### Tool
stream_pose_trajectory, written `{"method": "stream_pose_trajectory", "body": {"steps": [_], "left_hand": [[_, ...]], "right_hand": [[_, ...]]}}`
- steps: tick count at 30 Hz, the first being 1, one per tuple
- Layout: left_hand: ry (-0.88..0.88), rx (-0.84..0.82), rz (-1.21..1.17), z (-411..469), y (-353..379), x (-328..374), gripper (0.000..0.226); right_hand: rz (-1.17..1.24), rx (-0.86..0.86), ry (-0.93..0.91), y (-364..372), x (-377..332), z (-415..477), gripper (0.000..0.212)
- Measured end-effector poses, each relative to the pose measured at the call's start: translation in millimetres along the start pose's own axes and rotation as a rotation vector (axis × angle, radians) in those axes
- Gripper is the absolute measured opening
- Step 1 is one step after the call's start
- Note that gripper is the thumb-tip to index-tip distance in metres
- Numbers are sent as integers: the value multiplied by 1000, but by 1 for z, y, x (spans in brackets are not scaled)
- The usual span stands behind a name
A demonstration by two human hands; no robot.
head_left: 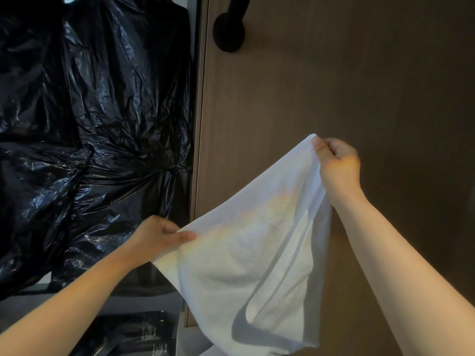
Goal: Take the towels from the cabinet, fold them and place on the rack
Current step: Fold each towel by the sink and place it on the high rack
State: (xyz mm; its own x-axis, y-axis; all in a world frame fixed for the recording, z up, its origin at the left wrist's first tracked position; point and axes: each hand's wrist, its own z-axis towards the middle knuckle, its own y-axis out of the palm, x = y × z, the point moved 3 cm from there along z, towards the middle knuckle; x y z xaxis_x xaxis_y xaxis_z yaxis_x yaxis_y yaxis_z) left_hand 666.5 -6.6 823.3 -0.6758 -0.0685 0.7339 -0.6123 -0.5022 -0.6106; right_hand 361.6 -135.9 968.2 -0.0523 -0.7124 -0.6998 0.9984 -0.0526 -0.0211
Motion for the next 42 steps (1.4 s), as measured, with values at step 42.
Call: {"method": "stream_pose_trajectory", "body": {"steps": [42], "left_hand": [[29,-117,389,13,1,-12,49]], "right_hand": [[-102,18,41,13,20,-2,28]]}}
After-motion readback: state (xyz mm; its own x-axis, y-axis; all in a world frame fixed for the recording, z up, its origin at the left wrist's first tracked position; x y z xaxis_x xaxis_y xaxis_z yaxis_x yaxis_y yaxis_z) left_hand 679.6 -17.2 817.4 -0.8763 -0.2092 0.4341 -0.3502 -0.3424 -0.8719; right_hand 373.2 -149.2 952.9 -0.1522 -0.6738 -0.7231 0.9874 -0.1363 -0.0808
